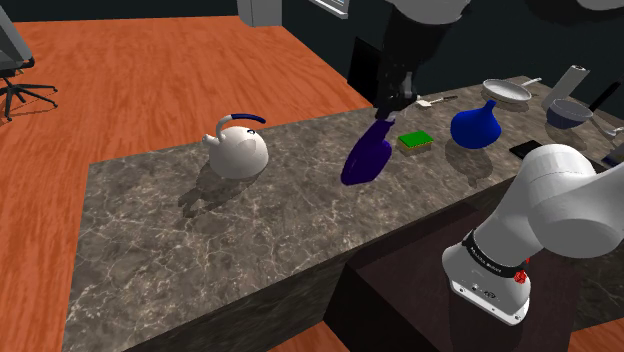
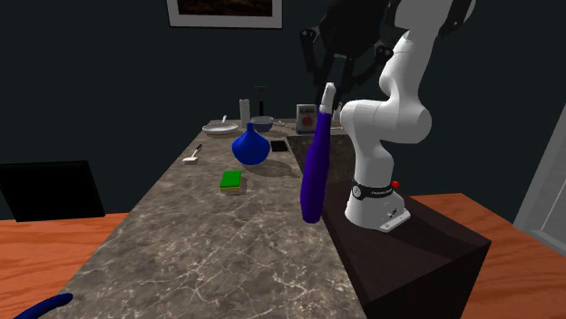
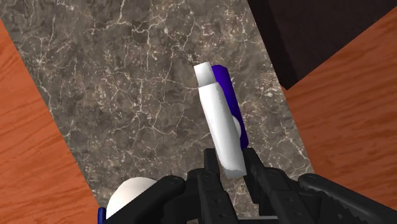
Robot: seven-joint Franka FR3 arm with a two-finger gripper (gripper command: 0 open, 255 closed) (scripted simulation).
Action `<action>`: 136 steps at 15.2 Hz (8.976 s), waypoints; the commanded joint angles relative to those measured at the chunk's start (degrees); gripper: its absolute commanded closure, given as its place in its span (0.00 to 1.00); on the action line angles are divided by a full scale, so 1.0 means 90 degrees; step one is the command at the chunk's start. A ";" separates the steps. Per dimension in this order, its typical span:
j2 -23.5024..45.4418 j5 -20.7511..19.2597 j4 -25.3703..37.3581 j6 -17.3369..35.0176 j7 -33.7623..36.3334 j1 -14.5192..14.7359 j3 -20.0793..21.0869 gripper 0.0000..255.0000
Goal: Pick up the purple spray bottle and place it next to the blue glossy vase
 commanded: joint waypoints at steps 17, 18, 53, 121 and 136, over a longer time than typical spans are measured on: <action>0.0446 -0.0100 0.1893 -0.1431 -0.0220 -0.0122 -0.0033 1.00; 0.0483 -0.0107 0.2011 -0.1511 -0.0231 -0.0129 -0.0032 1.00; -0.2193 -0.2037 0.1542 -0.2987 -0.3729 -0.0425 -0.3028 1.00; -0.5098 -0.5916 -0.2195 -0.0823 -0.5524 -0.1563 -0.7209 1.00; -0.5235 -0.6328 -0.2568 -0.0563 -0.5499 -0.1736 -0.7653 0.00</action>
